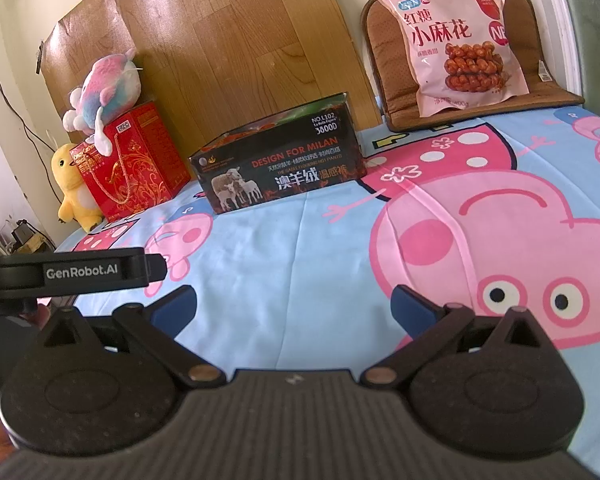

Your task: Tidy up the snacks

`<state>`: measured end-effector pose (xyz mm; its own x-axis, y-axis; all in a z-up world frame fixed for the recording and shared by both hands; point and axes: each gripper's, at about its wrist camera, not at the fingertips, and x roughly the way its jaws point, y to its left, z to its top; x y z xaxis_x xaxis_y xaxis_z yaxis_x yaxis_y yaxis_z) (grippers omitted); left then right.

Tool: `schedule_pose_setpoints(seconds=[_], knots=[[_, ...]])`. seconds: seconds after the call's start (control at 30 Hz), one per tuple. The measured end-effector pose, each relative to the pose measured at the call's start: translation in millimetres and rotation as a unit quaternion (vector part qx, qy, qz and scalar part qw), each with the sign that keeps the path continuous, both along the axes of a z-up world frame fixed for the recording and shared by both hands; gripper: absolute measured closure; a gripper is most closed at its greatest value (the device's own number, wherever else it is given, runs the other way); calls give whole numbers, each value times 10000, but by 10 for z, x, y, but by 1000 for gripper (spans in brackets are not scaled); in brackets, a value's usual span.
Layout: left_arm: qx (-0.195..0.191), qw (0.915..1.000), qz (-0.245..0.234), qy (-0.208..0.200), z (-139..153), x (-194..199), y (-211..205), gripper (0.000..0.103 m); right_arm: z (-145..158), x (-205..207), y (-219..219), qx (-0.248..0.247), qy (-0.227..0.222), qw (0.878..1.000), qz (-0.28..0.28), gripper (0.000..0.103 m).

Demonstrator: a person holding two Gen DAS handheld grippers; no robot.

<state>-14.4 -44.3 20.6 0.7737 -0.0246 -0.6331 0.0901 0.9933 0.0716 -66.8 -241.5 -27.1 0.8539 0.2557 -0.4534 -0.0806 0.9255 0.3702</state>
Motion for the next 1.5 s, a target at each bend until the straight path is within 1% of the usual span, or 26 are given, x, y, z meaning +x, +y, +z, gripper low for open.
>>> schedule_pose_setpoints(seconds=[0.27, 0.93, 1.5], knots=[[1, 10000, 25, -19, 14, -6, 2, 0, 8, -8, -18, -1, -21, 10000, -8, 0], [23, 10000, 7, 84, -27, 16, -30, 0, -17, -6, -46, 58, 26, 10000, -15, 0], [48, 10000, -16, 47, -14, -5, -48, 0, -23, -9, -35, 46, 35, 10000, 22, 0]])
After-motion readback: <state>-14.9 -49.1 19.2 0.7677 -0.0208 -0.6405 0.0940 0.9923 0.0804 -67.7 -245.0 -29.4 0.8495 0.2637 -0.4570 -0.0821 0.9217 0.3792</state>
